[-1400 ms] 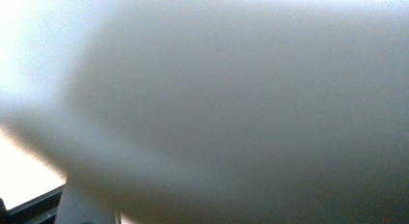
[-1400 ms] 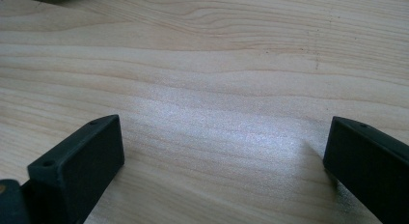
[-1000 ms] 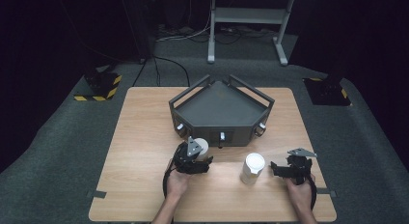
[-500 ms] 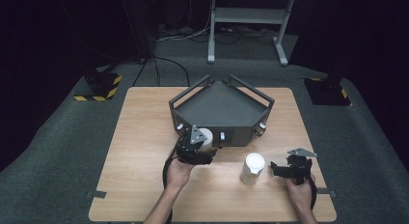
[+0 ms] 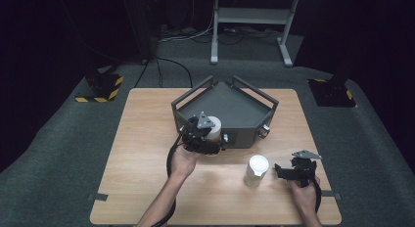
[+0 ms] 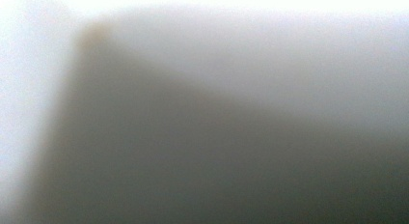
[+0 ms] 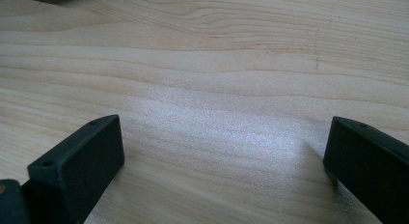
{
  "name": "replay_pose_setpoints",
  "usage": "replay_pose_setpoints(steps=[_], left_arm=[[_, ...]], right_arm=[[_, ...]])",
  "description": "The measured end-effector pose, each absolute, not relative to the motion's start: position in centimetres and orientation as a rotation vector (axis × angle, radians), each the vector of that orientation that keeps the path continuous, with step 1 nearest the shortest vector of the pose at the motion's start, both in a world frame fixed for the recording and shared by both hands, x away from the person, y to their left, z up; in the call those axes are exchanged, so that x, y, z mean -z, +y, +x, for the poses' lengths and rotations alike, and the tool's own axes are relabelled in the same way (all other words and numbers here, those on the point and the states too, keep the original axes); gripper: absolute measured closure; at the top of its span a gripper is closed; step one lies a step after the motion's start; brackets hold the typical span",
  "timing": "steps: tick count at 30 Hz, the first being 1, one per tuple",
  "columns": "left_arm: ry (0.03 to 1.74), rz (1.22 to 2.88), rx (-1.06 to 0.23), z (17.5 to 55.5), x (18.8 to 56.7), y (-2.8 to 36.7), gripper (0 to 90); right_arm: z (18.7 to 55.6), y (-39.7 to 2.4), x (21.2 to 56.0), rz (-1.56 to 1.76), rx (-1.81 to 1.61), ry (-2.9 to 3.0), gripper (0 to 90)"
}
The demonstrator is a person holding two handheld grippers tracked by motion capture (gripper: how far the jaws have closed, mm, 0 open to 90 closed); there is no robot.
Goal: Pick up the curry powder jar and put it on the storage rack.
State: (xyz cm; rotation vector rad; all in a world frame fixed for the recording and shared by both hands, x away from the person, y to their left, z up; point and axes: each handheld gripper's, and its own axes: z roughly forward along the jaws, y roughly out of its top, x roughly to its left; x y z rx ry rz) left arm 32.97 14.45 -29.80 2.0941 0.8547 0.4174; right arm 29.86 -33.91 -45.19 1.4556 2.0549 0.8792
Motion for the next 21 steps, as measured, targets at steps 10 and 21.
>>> replay_pose_setpoints(steps=[10, 21], left_arm=[[0.855, 2.097, -0.427, 34.9, 26.9, 14.0, 30.9], [0.886, 2.1, -0.438, 37.8, 25.1, 13.0, 30.9]], right_arm=[[29.9, -33.9, 45.2, 1.456, -0.879, 2.055, 0.0], [29.9, -33.9, 45.2, 1.456, -0.879, 2.055, 0.0]])
